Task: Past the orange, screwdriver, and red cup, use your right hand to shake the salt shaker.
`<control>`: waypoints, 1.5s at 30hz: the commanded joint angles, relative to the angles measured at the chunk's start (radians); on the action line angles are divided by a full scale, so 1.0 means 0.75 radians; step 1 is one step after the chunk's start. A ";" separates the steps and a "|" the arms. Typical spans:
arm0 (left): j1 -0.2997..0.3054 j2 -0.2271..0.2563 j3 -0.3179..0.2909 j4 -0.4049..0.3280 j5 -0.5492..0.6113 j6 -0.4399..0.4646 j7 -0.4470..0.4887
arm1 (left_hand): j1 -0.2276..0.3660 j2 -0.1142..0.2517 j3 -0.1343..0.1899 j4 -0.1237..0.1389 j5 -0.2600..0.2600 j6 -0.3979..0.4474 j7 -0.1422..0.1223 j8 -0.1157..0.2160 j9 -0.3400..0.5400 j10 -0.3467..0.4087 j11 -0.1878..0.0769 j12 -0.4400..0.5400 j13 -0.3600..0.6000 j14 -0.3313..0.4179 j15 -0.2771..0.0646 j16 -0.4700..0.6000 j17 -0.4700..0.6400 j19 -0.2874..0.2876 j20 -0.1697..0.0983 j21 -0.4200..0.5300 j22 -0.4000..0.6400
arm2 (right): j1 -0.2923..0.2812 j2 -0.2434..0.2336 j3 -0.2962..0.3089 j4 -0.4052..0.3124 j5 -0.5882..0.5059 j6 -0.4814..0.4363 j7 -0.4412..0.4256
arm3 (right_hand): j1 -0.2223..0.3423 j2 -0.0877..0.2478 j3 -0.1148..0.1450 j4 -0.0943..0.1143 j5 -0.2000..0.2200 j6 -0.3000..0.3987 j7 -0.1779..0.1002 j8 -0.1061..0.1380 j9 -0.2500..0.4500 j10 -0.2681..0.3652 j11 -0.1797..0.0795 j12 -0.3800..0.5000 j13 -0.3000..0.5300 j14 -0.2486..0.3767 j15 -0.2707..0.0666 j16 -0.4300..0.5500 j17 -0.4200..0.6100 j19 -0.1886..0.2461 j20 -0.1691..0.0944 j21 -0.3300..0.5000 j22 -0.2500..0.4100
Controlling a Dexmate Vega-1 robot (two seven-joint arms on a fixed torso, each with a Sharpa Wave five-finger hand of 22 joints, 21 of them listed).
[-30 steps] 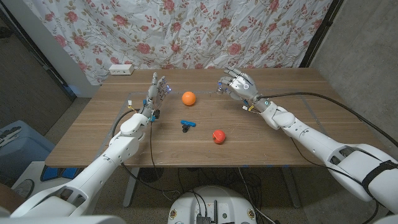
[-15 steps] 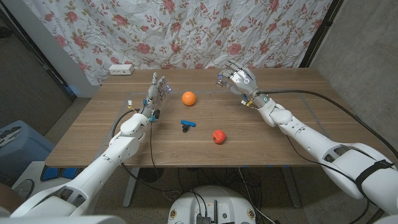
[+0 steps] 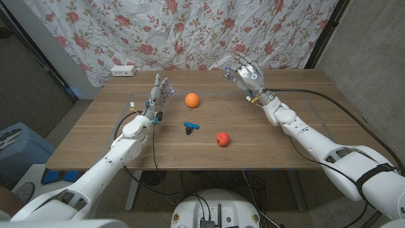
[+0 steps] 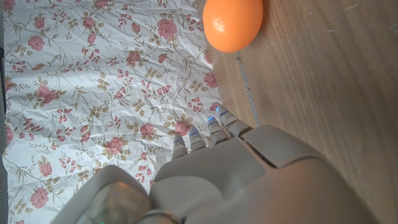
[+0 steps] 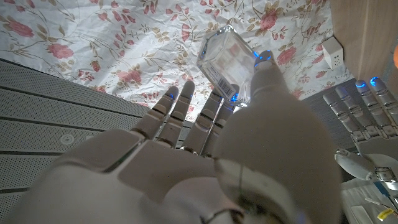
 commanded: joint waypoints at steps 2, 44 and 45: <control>0.000 0.000 0.000 0.001 0.000 0.000 0.000 | 0.000 0.135 -0.002 0.008 0.010 0.003 -0.010 0.006 0.008 0.000 -0.011 0.005 0.005 0.001 -0.140 0.007 0.008 0.005 -0.031 0.006 0.006 | -0.020 0.050 0.097 -0.009 -0.003 -0.026 0.000 | 0.050 0.084 0.006 0.011 0.006 0.072 -0.046 0.008 0.018 -0.004 0.004 -0.003 0.001 -0.005 -0.182 -0.002 0.004 0.004 -0.016 0.004 0.003; 0.000 0.000 0.000 0.001 0.000 0.000 0.000 | 0.000 0.135 -0.002 0.008 0.010 0.002 -0.010 0.006 0.008 -0.001 -0.008 0.005 0.005 0.000 -0.141 0.007 0.008 0.004 -0.032 0.006 0.006 | -0.082 -0.042 -0.046 -0.096 -0.013 0.091 0.000 | 0.060 0.089 0.014 -0.001 0.013 0.078 -0.046 0.011 0.021 -0.006 0.003 0.002 0.005 -0.006 -0.195 -0.004 0.005 0.002 -0.019 0.004 0.003; 0.000 0.000 0.000 0.001 0.000 0.000 0.000 | 0.000 0.135 -0.002 0.008 0.010 0.002 -0.009 0.006 0.008 0.000 -0.008 0.005 0.005 0.000 -0.140 0.007 0.008 0.004 -0.032 0.006 0.006 | -0.086 -0.044 -0.048 -0.099 -0.013 0.095 0.000 | 0.063 0.089 0.015 -0.003 0.013 0.078 -0.046 0.011 0.021 -0.006 0.003 0.002 0.005 -0.007 -0.197 -0.004 0.005 0.003 -0.019 0.005 0.003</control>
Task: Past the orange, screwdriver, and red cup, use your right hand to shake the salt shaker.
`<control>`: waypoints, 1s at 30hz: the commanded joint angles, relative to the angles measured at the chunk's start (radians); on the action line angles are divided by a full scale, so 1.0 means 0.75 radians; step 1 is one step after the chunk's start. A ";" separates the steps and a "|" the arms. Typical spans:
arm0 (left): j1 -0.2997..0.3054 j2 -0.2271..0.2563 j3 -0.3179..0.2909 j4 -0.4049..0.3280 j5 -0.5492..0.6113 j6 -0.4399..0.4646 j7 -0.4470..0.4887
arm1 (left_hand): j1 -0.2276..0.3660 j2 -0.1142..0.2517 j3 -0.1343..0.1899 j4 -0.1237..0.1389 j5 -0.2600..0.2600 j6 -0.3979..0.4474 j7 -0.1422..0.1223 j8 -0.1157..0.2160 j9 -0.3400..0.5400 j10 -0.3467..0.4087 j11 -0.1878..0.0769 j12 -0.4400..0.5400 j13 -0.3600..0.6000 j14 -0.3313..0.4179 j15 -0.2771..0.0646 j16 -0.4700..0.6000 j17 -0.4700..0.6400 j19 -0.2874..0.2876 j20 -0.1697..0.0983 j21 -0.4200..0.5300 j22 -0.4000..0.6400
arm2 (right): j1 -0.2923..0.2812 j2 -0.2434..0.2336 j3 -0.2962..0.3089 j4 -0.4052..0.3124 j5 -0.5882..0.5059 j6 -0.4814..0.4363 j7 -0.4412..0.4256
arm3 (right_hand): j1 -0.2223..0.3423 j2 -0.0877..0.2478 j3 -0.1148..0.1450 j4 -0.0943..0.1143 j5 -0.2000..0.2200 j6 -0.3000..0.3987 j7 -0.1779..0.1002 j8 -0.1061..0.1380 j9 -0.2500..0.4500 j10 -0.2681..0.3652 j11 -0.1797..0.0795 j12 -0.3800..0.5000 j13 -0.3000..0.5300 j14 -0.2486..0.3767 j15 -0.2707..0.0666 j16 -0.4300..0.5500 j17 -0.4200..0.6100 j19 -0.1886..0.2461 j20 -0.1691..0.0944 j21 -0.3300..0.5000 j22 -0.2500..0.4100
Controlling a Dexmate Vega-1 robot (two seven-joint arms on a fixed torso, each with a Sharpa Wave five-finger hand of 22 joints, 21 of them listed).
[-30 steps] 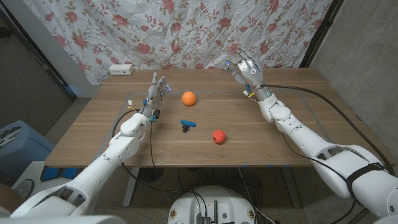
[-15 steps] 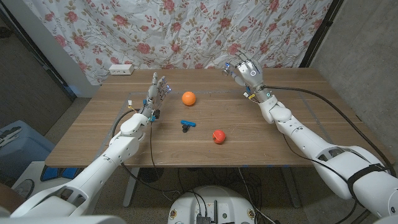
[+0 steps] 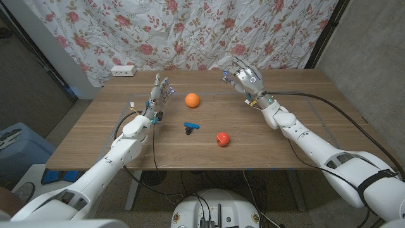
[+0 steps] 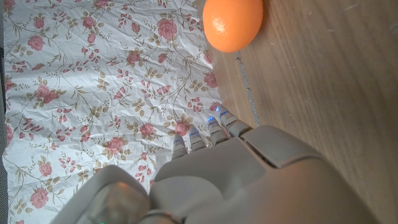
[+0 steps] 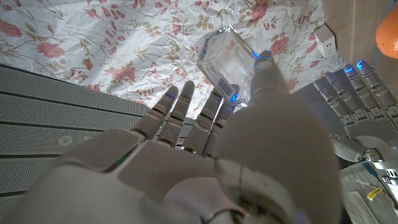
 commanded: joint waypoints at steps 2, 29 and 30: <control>0.000 0.000 0.000 0.000 0.000 0.000 0.000 | 0.000 0.135 -0.002 0.008 0.010 0.003 -0.009 0.006 0.008 0.000 -0.008 0.005 0.005 -0.001 -0.140 0.007 0.008 0.005 -0.032 0.006 0.006 | -0.035 -0.023 -0.037 -0.034 0.000 0.042 0.000 | 0.068 0.089 0.016 -0.005 0.009 0.077 -0.046 0.011 0.021 -0.007 0.003 0.002 0.006 -0.008 -0.199 -0.004 0.005 0.002 -0.020 0.004 0.003; 0.000 0.000 0.000 -0.001 0.000 0.000 0.000 | 0.000 0.135 -0.002 0.008 0.010 0.002 -0.009 0.006 0.008 0.001 -0.013 0.006 0.005 0.000 -0.139 0.007 0.008 0.006 -0.033 0.006 0.006 | -0.035 -0.020 -0.054 -0.016 0.000 0.039 0.000 | 0.071 0.093 0.018 -0.003 0.010 0.075 -0.046 0.010 0.022 -0.011 0.003 0.002 0.007 -0.008 -0.194 0.001 0.011 0.000 -0.025 0.005 0.003; 0.000 0.000 0.000 0.000 0.000 0.000 0.000 | 0.000 0.135 -0.002 0.008 0.010 0.002 -0.009 0.006 0.008 0.001 -0.013 0.006 0.005 0.000 -0.140 0.007 0.008 0.005 -0.032 0.006 0.006 | -0.035 -0.018 -0.051 -0.017 -0.001 0.036 0.000 | 0.070 0.093 0.017 -0.002 0.010 0.075 -0.046 0.010 0.022 -0.011 0.003 0.002 0.007 -0.008 -0.193 0.001 0.011 0.001 -0.025 0.005 0.003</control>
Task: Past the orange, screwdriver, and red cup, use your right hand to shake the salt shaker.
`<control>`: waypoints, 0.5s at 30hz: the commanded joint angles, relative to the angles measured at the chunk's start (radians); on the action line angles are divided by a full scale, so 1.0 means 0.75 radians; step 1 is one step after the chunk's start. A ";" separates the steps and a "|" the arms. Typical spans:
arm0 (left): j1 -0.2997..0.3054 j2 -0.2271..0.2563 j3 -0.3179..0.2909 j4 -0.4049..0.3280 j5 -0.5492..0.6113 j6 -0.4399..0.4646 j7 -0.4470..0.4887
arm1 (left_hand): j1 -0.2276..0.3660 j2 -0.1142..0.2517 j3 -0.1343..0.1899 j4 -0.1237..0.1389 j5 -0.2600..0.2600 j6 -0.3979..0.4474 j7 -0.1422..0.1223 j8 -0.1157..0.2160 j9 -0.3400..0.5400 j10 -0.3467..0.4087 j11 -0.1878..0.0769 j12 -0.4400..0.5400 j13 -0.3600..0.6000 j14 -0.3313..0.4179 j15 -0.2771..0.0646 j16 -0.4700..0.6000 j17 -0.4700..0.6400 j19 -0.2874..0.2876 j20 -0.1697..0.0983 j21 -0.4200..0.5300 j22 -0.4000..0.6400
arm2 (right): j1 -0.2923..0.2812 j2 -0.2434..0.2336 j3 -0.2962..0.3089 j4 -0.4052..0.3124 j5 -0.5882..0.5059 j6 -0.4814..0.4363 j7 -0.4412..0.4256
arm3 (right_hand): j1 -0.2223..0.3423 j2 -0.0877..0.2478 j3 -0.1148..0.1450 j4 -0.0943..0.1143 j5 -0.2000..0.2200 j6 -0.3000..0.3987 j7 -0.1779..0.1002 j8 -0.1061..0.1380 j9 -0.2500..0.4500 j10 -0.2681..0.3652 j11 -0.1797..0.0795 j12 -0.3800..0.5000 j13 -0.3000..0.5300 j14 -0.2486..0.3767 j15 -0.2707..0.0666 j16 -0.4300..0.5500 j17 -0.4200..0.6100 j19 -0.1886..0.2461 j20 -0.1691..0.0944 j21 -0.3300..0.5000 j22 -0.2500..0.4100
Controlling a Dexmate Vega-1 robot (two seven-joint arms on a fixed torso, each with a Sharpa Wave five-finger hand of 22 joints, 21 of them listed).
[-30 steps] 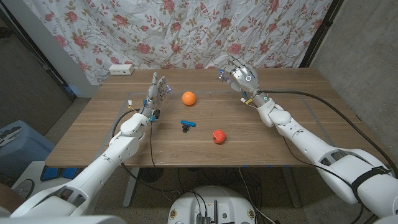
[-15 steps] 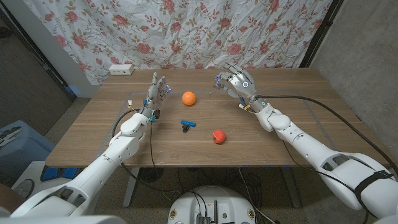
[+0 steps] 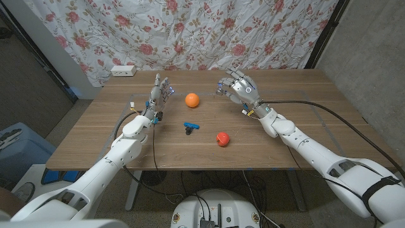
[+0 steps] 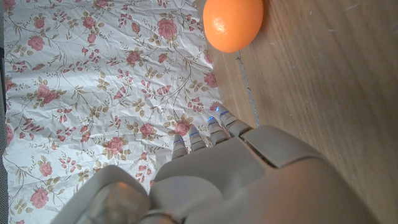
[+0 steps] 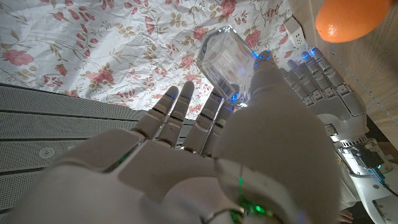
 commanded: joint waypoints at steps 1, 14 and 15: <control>0.000 0.000 0.000 0.000 0.000 0.000 0.000 | 0.000 0.135 -0.002 0.008 0.010 0.002 -0.009 0.006 0.008 0.001 -0.013 0.006 0.005 0.001 -0.140 0.007 0.008 0.005 -0.032 0.006 0.006 | 0.025 0.011 0.000 0.019 -0.001 -0.022 0.000 | 0.070 0.093 0.012 0.004 0.005 0.074 -0.046 0.010 0.022 -0.005 -0.004 0.002 0.005 -0.001 -0.200 0.000 0.006 0.001 -0.024 0.005 0.003; 0.000 -0.001 0.000 0.001 0.000 0.000 0.000 | 0.000 0.135 -0.003 0.008 0.010 0.002 -0.011 0.006 0.008 -0.001 -0.010 0.005 0.005 0.000 -0.140 0.007 0.008 0.005 -0.032 0.006 0.006 | 0.032 0.040 0.064 0.023 0.004 -0.044 0.000 | 0.058 0.093 0.010 0.010 0.005 0.074 -0.046 0.010 0.023 -0.007 -0.003 0.001 0.005 0.003 -0.192 -0.001 0.005 0.002 -0.023 0.006 0.003; 0.000 -0.001 0.000 0.001 0.000 0.000 0.000 | 0.000 0.135 -0.003 0.008 0.010 0.002 -0.010 0.006 0.008 -0.001 -0.009 0.005 0.005 0.000 -0.139 0.007 0.008 0.004 -0.031 0.006 0.006 | 0.032 0.043 0.071 0.024 0.005 -0.047 0.000 | 0.057 0.093 0.009 0.011 0.004 0.074 -0.046 0.010 0.023 -0.007 -0.003 0.001 0.005 0.004 -0.191 -0.001 0.005 0.003 -0.022 0.006 0.003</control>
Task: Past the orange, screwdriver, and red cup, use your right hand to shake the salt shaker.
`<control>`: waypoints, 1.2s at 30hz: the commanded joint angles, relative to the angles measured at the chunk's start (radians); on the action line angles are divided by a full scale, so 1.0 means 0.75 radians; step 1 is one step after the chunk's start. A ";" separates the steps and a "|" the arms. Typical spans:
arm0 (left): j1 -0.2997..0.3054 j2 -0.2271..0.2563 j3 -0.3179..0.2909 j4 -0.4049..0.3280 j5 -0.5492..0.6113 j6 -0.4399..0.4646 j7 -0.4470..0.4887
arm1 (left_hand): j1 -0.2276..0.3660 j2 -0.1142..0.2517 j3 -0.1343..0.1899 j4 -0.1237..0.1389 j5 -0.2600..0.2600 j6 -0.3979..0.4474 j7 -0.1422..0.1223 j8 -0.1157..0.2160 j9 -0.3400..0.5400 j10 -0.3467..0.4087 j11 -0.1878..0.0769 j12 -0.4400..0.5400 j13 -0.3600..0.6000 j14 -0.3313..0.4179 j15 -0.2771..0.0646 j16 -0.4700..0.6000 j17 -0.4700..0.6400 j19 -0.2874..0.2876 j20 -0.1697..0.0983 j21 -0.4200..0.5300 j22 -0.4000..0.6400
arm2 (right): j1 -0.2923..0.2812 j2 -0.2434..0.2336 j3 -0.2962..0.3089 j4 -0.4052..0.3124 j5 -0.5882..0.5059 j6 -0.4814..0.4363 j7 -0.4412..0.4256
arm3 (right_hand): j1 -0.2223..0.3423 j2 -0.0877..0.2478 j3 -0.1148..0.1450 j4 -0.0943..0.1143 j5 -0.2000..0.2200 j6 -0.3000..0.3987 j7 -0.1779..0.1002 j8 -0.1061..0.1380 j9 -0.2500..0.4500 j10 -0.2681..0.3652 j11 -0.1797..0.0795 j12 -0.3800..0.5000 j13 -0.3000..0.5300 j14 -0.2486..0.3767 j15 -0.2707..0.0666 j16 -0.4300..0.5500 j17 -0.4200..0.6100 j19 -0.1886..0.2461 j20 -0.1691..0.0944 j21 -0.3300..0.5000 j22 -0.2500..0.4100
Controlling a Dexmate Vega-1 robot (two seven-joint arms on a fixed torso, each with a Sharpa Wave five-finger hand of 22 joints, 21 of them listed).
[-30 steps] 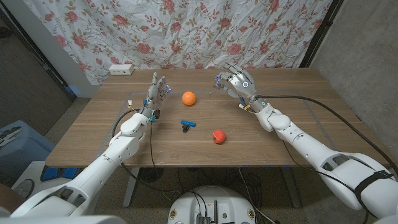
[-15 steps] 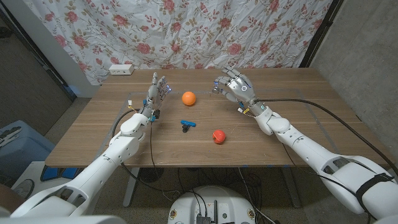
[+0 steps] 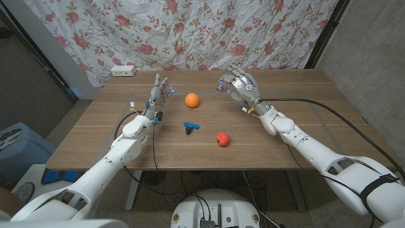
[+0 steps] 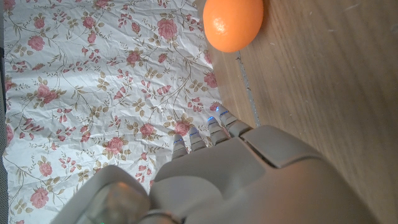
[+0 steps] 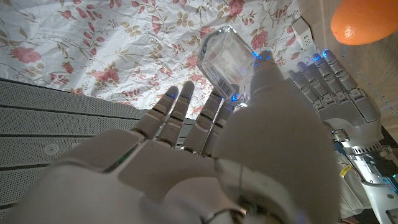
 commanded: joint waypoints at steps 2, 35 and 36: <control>0.000 -0.001 0.000 0.001 0.000 0.000 0.000 | 0.000 0.135 -0.003 0.008 0.010 0.003 -0.010 0.006 0.008 0.000 -0.008 0.005 0.005 -0.001 -0.139 0.007 0.008 0.006 -0.032 0.006 0.006 | 0.009 0.031 0.064 0.009 0.006 -0.041 0.000 | 0.056 0.093 0.009 0.011 0.004 0.074 -0.046 0.010 0.023 -0.007 -0.003 0.001 0.006 0.004 -0.191 -0.002 0.004 0.003 -0.022 0.006 0.003; 0.000 -0.001 0.000 0.000 0.000 0.000 0.000 | 0.000 0.135 -0.002 0.008 0.010 0.002 -0.010 0.005 0.008 -0.001 -0.011 0.005 0.005 0.000 -0.141 0.007 0.008 0.005 -0.031 0.006 0.006 | 0.052 0.121 0.227 0.055 0.039 0.008 0.000 | 0.007 0.090 -0.002 0.025 0.001 0.076 -0.046 0.011 0.021 -0.003 -0.002 0.005 0.006 0.027 -0.180 -0.006 -0.001 0.041 -0.015 0.019 0.003; 0.000 0.000 0.000 0.000 0.000 0.000 0.000 | 0.000 0.135 -0.002 0.008 0.010 0.002 -0.011 0.006 0.008 -0.001 -0.012 0.005 0.005 0.000 -0.141 0.007 0.008 0.005 -0.031 0.006 0.006 | 0.052 0.127 0.237 0.054 0.048 0.021 0.000 | 0.003 0.089 -0.003 0.027 0.000 0.076 -0.046 0.011 0.020 -0.003 -0.002 0.005 0.006 0.028 -0.178 -0.006 -0.001 0.044 -0.015 0.020 0.003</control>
